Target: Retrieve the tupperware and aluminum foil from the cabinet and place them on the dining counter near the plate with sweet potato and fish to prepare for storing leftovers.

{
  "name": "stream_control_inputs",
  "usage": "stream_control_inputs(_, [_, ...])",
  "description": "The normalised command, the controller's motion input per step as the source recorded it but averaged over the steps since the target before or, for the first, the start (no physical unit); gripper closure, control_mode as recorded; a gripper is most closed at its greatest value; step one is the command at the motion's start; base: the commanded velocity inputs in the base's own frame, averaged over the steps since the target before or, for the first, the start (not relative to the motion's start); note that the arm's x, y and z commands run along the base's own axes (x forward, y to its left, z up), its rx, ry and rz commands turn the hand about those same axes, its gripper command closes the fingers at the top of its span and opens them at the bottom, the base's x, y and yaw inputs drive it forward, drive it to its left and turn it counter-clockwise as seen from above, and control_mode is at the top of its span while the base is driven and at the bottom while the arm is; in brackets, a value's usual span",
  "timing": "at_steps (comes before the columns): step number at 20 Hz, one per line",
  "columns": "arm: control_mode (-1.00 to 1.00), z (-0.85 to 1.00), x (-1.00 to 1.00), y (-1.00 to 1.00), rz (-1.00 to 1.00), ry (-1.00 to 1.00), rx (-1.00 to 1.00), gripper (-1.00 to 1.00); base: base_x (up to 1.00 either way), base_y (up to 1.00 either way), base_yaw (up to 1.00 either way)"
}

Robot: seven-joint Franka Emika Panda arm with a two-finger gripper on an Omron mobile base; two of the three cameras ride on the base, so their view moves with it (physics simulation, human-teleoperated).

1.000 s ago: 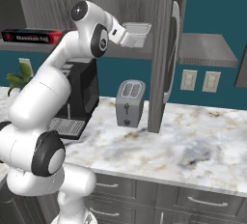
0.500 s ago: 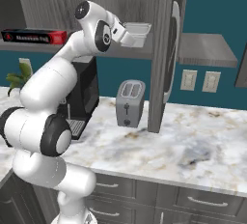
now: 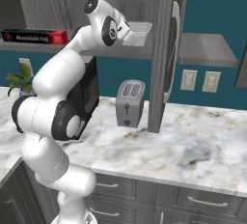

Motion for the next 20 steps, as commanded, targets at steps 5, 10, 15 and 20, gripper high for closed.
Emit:
stream_control_inputs(5, [-1.0,-0.14,0.3,-0.09,0.0,0.06,0.09,-1.0,0.0,0.0,0.0])
stream_control_inputs(10, [-1.0,-0.75,0.18,-0.02,0.0,0.04,0.02,1.0,0.0,0.0,0.0])
stream_control_inputs(15, [-1.0,-0.71,0.09,0.0,0.0,-0.05,0.01,1.0,0.0,0.0,0.0])
stream_control_inputs(20, [-1.0,-0.04,-0.32,0.01,0.0,-0.01,0.0,1.0,0.0,0.0,0.0])
